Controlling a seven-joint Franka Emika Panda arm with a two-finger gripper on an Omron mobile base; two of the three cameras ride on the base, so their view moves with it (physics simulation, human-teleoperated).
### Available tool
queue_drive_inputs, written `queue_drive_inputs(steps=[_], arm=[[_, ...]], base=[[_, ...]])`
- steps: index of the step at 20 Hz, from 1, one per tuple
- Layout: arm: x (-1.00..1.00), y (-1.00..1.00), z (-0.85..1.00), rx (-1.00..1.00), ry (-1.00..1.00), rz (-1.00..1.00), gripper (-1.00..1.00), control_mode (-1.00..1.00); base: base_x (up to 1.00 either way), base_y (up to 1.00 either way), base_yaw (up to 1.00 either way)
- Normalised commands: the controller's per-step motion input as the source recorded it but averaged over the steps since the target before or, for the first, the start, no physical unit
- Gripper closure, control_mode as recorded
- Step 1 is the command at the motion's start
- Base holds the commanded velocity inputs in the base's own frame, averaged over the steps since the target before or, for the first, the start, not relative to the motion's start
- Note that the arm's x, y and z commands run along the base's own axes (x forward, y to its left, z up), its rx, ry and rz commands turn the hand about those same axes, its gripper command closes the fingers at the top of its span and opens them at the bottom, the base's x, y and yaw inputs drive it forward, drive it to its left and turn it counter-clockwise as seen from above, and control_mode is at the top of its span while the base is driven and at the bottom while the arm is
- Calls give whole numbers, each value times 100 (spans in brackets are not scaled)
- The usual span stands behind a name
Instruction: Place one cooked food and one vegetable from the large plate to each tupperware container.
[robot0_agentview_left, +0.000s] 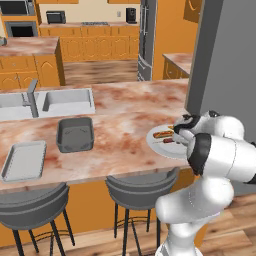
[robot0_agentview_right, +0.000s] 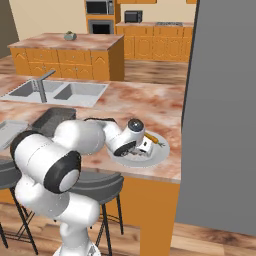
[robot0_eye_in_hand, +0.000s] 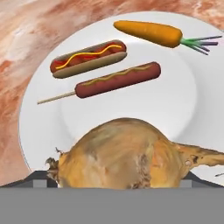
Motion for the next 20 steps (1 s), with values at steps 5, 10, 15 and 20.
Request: queue_drive_inputs(steps=[5, 10, 15, 20], arm=[[-47, 77, 100, -1, -12, 8, 100, -100], [-7, 64, 100, -8, 0, 26, 100, -100], [1, 92, 81, -1, 12, 22, 100, -100], [21, 100, 24, 0, 6, 22, 100, -100]], base=[[0, 0, 0], [0, 0, 0], [0, 0, 0], [0, 0, 0]])
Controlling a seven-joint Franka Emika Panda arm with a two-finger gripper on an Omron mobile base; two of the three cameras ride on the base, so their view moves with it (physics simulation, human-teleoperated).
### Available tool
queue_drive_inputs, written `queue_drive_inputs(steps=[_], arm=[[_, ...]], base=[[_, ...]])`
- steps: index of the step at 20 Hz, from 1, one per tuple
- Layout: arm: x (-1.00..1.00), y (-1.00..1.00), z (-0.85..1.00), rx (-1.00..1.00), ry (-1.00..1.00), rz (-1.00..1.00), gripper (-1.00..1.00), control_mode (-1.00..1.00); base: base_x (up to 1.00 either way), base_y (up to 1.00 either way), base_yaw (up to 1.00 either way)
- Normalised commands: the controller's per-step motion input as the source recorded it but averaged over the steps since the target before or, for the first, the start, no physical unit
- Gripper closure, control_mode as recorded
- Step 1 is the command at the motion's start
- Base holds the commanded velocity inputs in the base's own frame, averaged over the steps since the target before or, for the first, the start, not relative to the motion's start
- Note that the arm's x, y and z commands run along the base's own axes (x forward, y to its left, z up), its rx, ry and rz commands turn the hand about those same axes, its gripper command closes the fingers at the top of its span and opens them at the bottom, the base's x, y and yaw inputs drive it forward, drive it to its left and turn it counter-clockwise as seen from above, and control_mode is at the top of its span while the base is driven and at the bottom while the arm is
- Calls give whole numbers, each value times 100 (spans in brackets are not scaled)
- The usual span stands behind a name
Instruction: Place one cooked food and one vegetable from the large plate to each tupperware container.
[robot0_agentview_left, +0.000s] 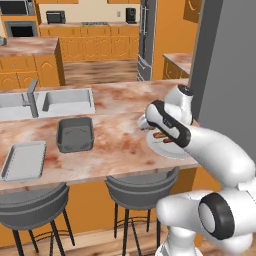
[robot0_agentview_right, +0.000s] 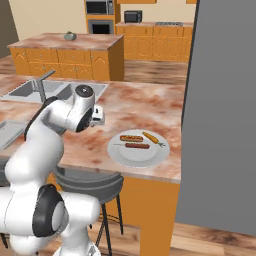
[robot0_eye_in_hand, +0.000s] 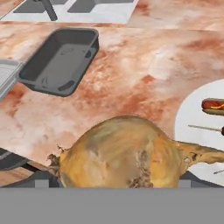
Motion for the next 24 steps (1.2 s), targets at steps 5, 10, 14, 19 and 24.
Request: queue_drive_inputs(steps=[5, 10, 14, 19, 24], arm=[[29, 100, 0, -1, 0, 13, 100, -100], [30, 100, 0, -11, 0, 4, 100, -100], [48, 95, 0, -11, 0, 9, 100, -100], [68, 59, 0, -4, 1, 14, 100, -100], [41, 67, -25, -8, 12, 9, 100, -100]], base=[[0, 0, 0], [0, 0, 0], [0, 0, 0], [0, 0, 0], [0, 0, 0]])
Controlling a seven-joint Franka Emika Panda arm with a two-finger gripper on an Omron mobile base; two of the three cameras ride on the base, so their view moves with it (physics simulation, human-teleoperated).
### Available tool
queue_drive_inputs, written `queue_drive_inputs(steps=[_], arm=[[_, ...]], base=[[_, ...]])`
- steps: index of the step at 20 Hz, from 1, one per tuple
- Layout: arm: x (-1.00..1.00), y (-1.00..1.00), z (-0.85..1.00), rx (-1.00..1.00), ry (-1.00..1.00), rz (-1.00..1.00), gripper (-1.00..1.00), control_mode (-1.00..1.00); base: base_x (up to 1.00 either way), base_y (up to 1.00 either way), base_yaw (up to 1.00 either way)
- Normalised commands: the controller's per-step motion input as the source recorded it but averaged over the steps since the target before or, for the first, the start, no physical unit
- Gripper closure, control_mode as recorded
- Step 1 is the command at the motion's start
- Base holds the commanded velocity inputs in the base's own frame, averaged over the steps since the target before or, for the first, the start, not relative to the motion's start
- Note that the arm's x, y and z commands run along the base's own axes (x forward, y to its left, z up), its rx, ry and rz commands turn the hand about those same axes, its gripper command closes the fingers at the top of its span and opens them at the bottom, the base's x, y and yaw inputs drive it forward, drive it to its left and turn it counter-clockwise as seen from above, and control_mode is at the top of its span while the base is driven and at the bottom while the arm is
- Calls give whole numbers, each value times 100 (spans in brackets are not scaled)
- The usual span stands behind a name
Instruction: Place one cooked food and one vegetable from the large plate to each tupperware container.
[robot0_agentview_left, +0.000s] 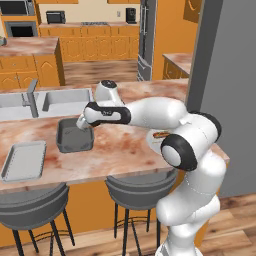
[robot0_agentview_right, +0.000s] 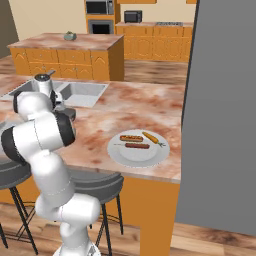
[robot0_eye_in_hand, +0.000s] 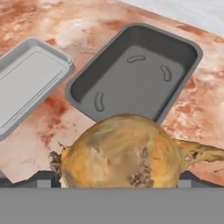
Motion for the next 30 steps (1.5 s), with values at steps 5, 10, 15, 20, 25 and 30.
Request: queue_drive_inputs(steps=[5, 10, 15, 20, 25, 30], arm=[[33, 20, -48, -8, 10, 6, 100, -100], [34, 11, -43, -6, 1, 11, 100, -100], [11, 1, -34, -2, -1, 18, 100, -100], [5, 0, -45, 0, -14, 15, 100, -100], [37, 0, -38, 0, -9, 4, 100, -100], [57, 1, -17, 0, 8, 0, 100, -100]], base=[[0, 0, 0], [0, 0, 0], [0, 0, 0], [0, 0, 0], [0, 0, 0], [0, 0, 0]])
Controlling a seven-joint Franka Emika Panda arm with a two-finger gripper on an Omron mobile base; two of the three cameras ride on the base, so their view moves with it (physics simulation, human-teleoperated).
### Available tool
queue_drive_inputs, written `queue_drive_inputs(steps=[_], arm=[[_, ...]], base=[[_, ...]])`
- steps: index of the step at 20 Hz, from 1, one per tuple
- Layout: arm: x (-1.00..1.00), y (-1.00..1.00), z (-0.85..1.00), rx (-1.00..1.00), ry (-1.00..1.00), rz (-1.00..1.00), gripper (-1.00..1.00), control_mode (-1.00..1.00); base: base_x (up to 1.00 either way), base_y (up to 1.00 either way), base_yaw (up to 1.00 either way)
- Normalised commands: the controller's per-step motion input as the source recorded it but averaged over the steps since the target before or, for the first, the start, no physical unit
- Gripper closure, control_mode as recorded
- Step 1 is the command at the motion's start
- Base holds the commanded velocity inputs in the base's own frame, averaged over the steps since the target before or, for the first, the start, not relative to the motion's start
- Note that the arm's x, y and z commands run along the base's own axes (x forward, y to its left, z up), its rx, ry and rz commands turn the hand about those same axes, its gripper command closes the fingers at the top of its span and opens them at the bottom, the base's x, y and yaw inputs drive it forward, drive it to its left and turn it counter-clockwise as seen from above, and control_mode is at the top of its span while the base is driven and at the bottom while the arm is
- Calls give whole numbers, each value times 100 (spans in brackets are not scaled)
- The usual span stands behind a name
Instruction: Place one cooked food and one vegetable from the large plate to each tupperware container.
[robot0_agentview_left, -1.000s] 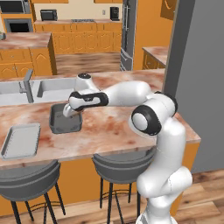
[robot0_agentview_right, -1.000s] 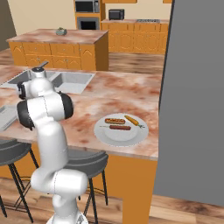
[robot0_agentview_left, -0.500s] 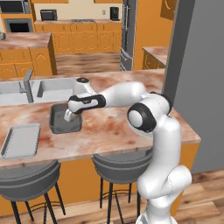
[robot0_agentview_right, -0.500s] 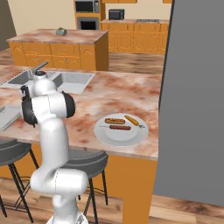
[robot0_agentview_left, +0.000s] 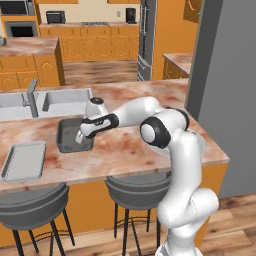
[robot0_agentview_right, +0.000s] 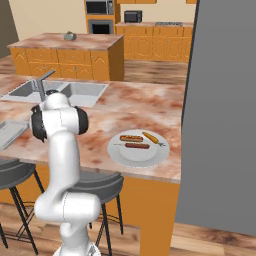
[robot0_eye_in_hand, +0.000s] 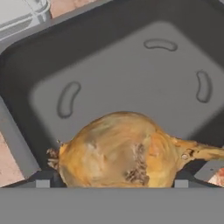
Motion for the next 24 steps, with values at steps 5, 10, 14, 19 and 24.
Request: queue_drive_inputs(steps=[5, 10, 14, 19, 24], arm=[[60, 19, -4, -2, 16, 0, 100, -100], [36, 15, -16, -3, 7, 0, 100, -100], [10, -3, -48, -1, 2, 0, 100, -100], [-2, -25, -59, -2, 3, 0, 100, -100], [-29, -39, -1, 0, 0, 0, 100, -100]], base=[[0, 0, 0], [0, 0, 0], [0, 0, 0], [0, 0, 0], [0, 0, 0]])
